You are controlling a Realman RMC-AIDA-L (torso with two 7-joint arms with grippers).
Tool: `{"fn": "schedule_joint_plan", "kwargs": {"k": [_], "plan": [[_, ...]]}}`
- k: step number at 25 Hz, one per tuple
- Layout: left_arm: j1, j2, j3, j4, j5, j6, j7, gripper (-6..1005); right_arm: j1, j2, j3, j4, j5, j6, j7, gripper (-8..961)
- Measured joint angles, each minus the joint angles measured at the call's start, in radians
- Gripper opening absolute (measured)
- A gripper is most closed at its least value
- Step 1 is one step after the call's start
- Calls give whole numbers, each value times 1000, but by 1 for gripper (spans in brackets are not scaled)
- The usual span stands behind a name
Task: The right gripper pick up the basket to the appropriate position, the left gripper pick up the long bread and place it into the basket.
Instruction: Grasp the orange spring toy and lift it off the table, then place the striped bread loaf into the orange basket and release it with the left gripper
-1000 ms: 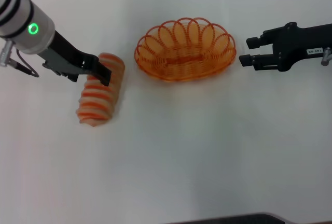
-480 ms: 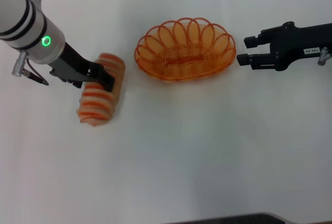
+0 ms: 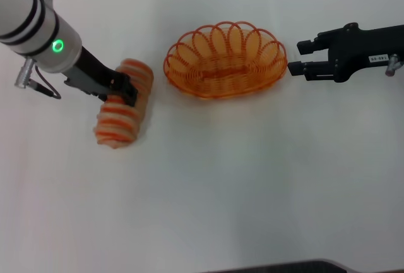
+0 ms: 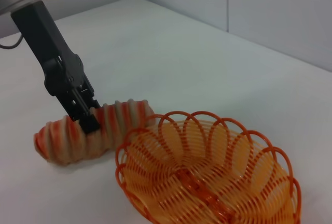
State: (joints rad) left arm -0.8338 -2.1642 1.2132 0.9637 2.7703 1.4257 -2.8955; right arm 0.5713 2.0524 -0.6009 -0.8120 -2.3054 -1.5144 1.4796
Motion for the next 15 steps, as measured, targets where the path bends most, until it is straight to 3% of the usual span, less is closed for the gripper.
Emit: {"fn": "schedule_joint_plan", "kwargs": {"k": [6,11,15], "plan": [[19,24,-32,69,6,21,32,474,1,0,4,-1,0,2,2,530],[20,72,-189,129,-5,56,155,443,1,-3,5,-3,1,1,6,531],[1,64,-252,153,-135,53,428,416,0,-5,5,-4,2,1,9,531]]}}
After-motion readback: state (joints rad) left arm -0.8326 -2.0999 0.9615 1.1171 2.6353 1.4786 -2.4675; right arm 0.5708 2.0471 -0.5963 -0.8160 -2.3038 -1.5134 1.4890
